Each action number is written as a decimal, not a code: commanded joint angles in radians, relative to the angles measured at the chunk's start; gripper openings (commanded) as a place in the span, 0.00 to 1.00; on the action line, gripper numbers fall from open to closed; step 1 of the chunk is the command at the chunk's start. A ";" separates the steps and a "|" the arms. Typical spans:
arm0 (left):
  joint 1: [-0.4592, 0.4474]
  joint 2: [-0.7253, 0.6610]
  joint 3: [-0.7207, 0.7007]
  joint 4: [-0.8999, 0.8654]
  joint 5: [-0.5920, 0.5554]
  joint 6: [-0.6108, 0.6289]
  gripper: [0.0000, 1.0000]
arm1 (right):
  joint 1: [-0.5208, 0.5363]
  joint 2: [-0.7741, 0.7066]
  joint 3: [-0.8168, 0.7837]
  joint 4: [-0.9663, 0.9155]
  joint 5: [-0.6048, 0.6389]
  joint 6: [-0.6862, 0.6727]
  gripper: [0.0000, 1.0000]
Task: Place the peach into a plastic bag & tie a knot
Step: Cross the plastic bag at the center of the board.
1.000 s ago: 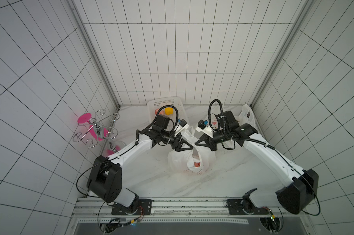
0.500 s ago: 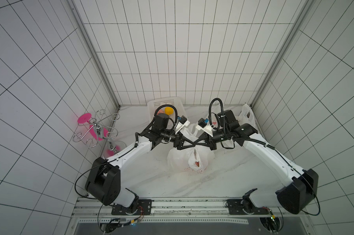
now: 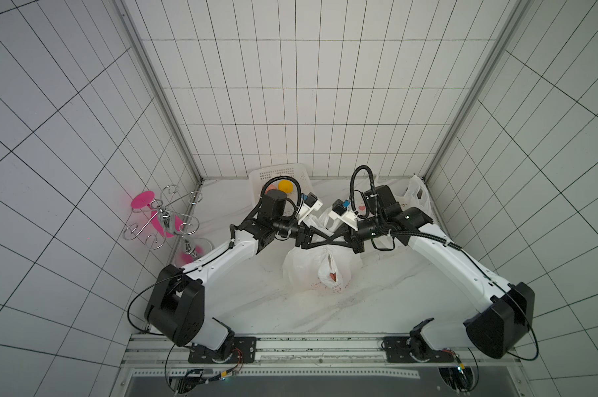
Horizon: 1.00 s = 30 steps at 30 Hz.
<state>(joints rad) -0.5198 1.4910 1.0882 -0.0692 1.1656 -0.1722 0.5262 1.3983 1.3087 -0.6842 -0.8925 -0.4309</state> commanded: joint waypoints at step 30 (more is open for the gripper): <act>0.030 0.015 -0.011 0.149 0.038 -0.098 0.00 | -0.069 -0.141 0.069 -0.005 0.168 0.329 0.54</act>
<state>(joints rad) -0.4892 1.5196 1.0885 0.0490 1.2034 -0.2691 0.4679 1.2892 1.3224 -0.6899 -0.7925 -0.2230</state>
